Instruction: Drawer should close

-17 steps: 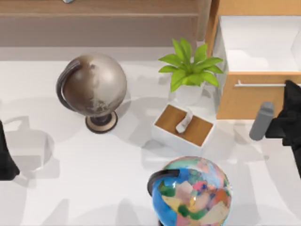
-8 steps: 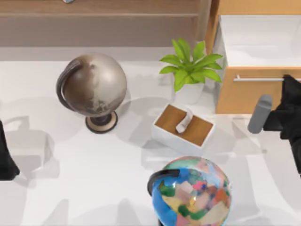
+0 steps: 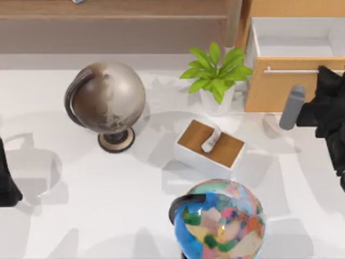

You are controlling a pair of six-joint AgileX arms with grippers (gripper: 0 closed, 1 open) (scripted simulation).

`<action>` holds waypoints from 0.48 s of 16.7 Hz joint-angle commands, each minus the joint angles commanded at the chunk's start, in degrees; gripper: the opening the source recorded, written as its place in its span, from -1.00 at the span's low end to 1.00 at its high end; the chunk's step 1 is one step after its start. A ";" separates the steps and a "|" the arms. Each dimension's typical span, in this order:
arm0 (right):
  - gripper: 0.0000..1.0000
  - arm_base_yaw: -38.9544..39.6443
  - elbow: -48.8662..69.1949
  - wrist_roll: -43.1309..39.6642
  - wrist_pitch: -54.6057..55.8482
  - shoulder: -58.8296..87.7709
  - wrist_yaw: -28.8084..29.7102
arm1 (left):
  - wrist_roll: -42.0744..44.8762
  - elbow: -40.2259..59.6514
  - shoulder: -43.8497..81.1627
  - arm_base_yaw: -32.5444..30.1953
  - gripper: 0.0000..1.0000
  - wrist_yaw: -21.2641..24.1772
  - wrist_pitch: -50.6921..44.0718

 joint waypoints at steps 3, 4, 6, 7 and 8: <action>-1.00 0.12 -0.31 0.16 0.03 -0.17 0.15 | 0.00 0.00 0.00 0.00 1.00 0.00 0.00; -1.00 0.11 -0.13 0.16 -0.06 -0.10 0.10 | 0.00 0.00 0.00 0.00 1.00 0.00 0.00; -1.00 -0.12 1.89 0.16 -1.12 0.68 -0.33 | 0.00 0.00 0.00 0.00 1.00 0.00 0.00; -1.00 -0.35 3.50 0.13 -2.04 1.34 -0.64 | 0.00 0.00 0.00 0.00 1.00 0.00 0.00; -1.00 -0.66 5.37 0.08 -3.13 2.10 -0.98 | 0.00 0.00 0.00 0.00 1.00 0.00 0.00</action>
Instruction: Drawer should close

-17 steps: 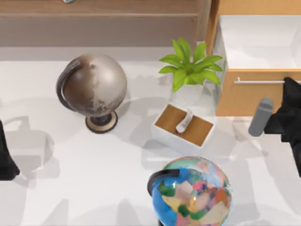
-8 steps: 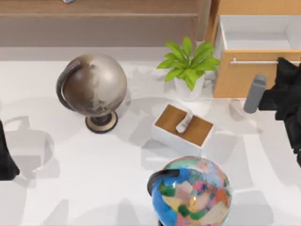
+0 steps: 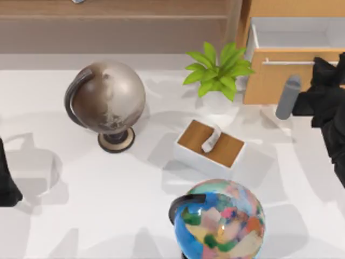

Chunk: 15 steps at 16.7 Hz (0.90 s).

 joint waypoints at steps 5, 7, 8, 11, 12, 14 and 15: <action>-1.00 -1.75 8.80 0.00 -5.42 3.51 -1.36 | 0.00 0.00 0.00 0.00 1.00 0.00 0.00; -1.00 -1.92 9.57 -0.01 -5.95 3.83 -1.49 | 0.00 0.00 0.00 0.00 1.00 0.00 0.00; -1.00 -1.92 9.57 -0.01 -5.95 3.83 -1.49 | 0.00 0.00 0.00 0.00 1.00 0.00 0.00; -1.00 -1.57 9.45 0.14 -6.01 3.64 -1.39 | 0.00 0.00 0.00 0.00 1.00 0.00 0.00; -1.00 -1.72 10.14 0.13 -6.24 3.75 -1.43 | 0.00 0.00 0.00 0.00 1.00 0.00 0.00; -1.00 -2.28 12.56 0.08 -7.37 4.47 -1.57 | 0.00 0.00 0.00 0.00 1.00 0.00 0.00; -1.00 -2.60 14.08 0.05 -8.21 5.07 -1.68 | 0.00 0.00 0.00 0.00 1.00 0.00 0.00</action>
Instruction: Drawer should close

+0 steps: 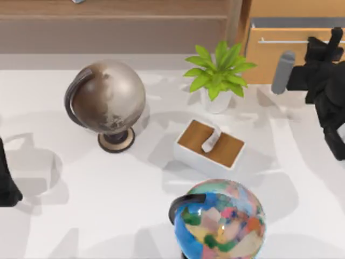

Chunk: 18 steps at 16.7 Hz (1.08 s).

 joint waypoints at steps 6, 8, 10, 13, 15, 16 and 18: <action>-1.00 -0.86 9.53 0.02 -5.74 4.69 -1.19 | 0.00 0.00 0.00 0.00 1.00 0.00 0.00; -1.00 -0.93 11.44 0.00 -6.81 5.68 -1.53 | 0.00 0.00 0.00 0.00 1.00 0.00 0.00; -1.00 -0.95 11.87 -0.01 -7.04 5.90 -1.61 | 0.00 0.00 0.00 0.00 1.00 0.00 0.00; -1.00 -0.95 11.87 -0.01 -7.04 5.90 -1.61 | 0.00 0.00 0.00 0.00 1.00 0.00 0.00; -0.70 -0.95 11.87 -0.01 -7.04 5.90 -1.61 | 0.00 0.00 0.00 0.00 1.00 0.00 0.00; -0.55 -0.95 11.87 -0.01 -7.04 5.90 -1.61 | 0.00 0.00 0.00 0.00 1.00 0.00 0.00; -0.25 -0.95 11.87 -0.01 -7.04 5.90 -1.61 | 0.00 0.00 0.00 0.00 1.00 0.00 0.00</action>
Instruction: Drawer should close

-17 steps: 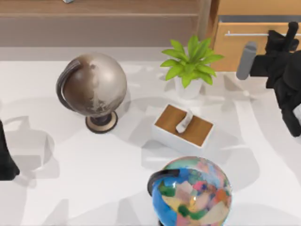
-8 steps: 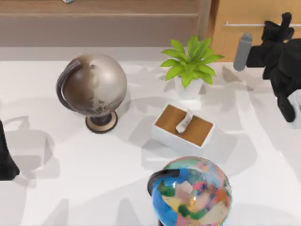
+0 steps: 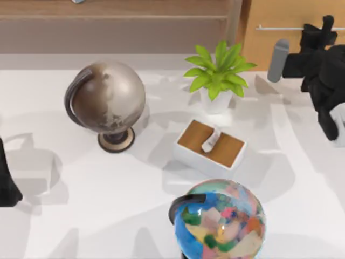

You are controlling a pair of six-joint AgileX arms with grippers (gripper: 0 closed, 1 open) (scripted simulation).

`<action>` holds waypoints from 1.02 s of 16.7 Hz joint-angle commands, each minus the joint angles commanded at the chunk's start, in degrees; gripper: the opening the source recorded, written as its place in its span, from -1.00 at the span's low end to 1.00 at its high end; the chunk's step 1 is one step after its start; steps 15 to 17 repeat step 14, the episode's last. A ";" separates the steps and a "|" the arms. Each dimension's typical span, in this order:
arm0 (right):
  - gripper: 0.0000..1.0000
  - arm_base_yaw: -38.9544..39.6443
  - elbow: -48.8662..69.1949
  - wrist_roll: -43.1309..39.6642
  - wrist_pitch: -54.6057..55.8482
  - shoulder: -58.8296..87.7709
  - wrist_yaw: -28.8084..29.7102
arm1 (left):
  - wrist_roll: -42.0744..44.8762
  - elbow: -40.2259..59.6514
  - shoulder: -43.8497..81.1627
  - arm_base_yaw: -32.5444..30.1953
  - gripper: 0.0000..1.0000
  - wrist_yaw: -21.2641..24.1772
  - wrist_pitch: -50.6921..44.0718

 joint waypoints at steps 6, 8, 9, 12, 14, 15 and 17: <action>0.66 0.00 0.00 0.00 0.00 0.00 0.00 | 0.00 0.00 0.00 0.00 1.00 0.00 0.00; 0.96 0.00 0.00 0.00 0.00 0.00 0.00 | 0.00 0.00 0.00 0.00 1.00 0.00 0.00; 1.00 0.00 0.00 0.00 0.00 0.00 0.00 | 0.00 0.00 0.00 0.00 1.00 0.00 0.00; 1.00 0.00 0.00 0.00 0.00 0.00 0.00 | 0.00 0.00 0.00 0.00 1.00 0.00 0.00; 1.00 0.00 0.00 0.00 0.00 0.00 0.00 | 0.00 0.00 0.00 0.00 1.00 0.00 0.00; 1.00 0.00 0.00 0.00 0.00 0.00 0.00 | 0.00 0.00 0.00 0.00 1.00 0.00 0.00; 1.00 0.00 0.00 0.00 0.00 0.00 0.00 | 0.00 0.00 0.00 0.00 1.00 0.00 0.00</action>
